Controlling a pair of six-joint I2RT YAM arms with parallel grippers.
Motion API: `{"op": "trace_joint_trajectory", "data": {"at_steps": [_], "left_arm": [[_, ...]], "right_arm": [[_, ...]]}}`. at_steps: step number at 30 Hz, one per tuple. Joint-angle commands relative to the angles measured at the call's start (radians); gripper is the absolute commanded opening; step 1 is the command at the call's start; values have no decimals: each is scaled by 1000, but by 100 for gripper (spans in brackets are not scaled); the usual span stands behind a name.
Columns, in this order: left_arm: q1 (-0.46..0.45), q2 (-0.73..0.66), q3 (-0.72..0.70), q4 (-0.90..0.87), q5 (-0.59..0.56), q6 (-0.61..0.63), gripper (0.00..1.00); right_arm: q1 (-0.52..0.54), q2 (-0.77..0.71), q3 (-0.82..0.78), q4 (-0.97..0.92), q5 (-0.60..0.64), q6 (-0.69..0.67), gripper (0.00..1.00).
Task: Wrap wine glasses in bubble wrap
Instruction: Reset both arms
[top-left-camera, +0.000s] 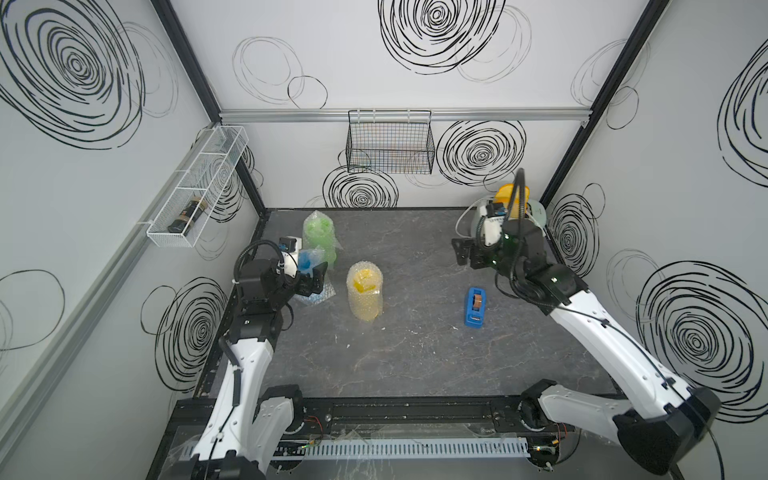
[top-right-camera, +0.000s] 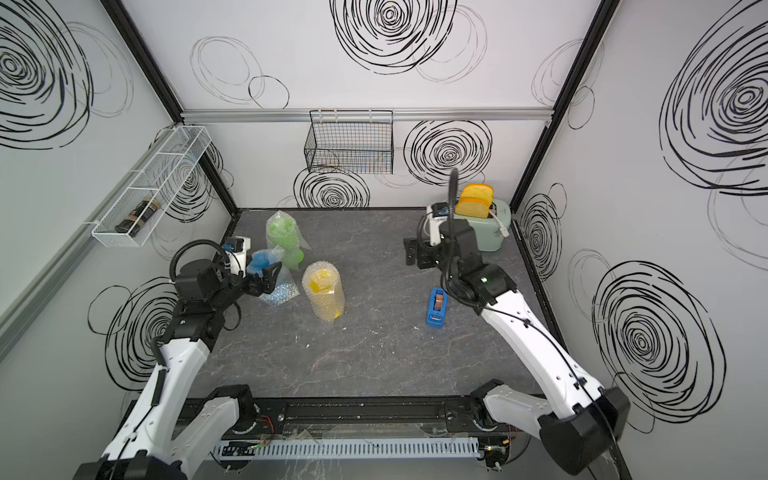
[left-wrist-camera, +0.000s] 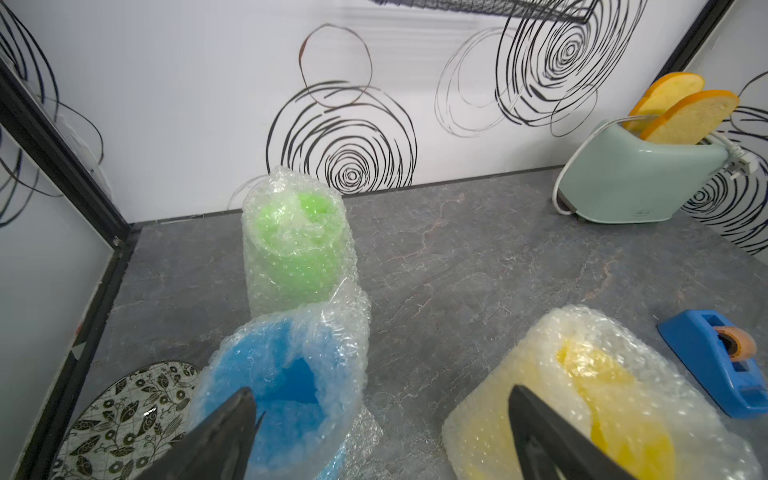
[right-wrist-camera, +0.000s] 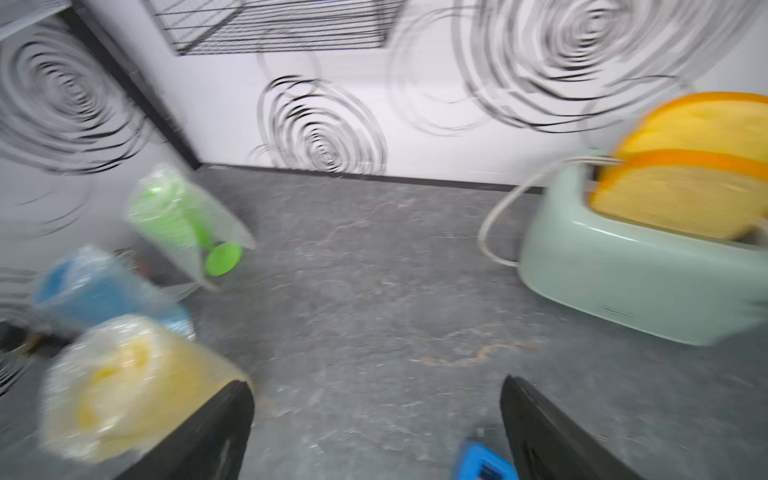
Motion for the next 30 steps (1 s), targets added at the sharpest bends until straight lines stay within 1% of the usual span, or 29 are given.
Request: {"op": "trace_joint_trajectory", "data": {"at_steps": [1, 3, 4, 7, 9, 11, 13, 15, 18, 20, 22, 23, 27, 30], "left_arm": [[26, -51, -97, 176, -16, 15, 96], [41, -84, -152, 215, 2, -3, 96], [45, -93, -164, 211, 8, -21, 96], [46, -122, -201, 238, 13, -79, 96], [38, -132, -219, 277, 25, -98, 97], [27, -135, -222, 297, 15, -107, 96], [14, -139, -219, 290, 21, -101, 96], [5, -133, -215, 275, 27, -99, 97], [-10, -124, -200, 258, 35, -97, 96], [-19, -120, -188, 259, 36, -108, 96], [-34, -113, -192, 295, -68, -246, 96], [-38, -109, -186, 283, -97, -274, 97], [-37, -120, -179, 236, -112, -239, 96], [-31, -126, -174, 211, -81, -243, 96]], "right_arm": [[-137, -129, -226, 314, -17, -93, 97], [-215, -191, -363, 421, -43, -121, 97], [-216, -221, -431, 486, 8, -132, 97], [-220, -284, -594, 662, 22, -171, 97], [-230, -314, -649, 709, 40, -167, 97], [-231, -336, -662, 688, 41, -156, 97], [-230, -375, -657, 639, 8, -127, 97], [-229, -421, -663, 620, 14, -83, 97], [-230, -428, -662, 582, 28, -23, 97], [-230, -432, -659, 559, -30, -36, 97], [-228, -453, -667, 571, -66, -52, 97], [-228, -464, -679, 591, -65, -58, 97], [-228, -482, -702, 634, -41, -59, 97], [-228, -461, -709, 646, -56, -59, 97]]}}
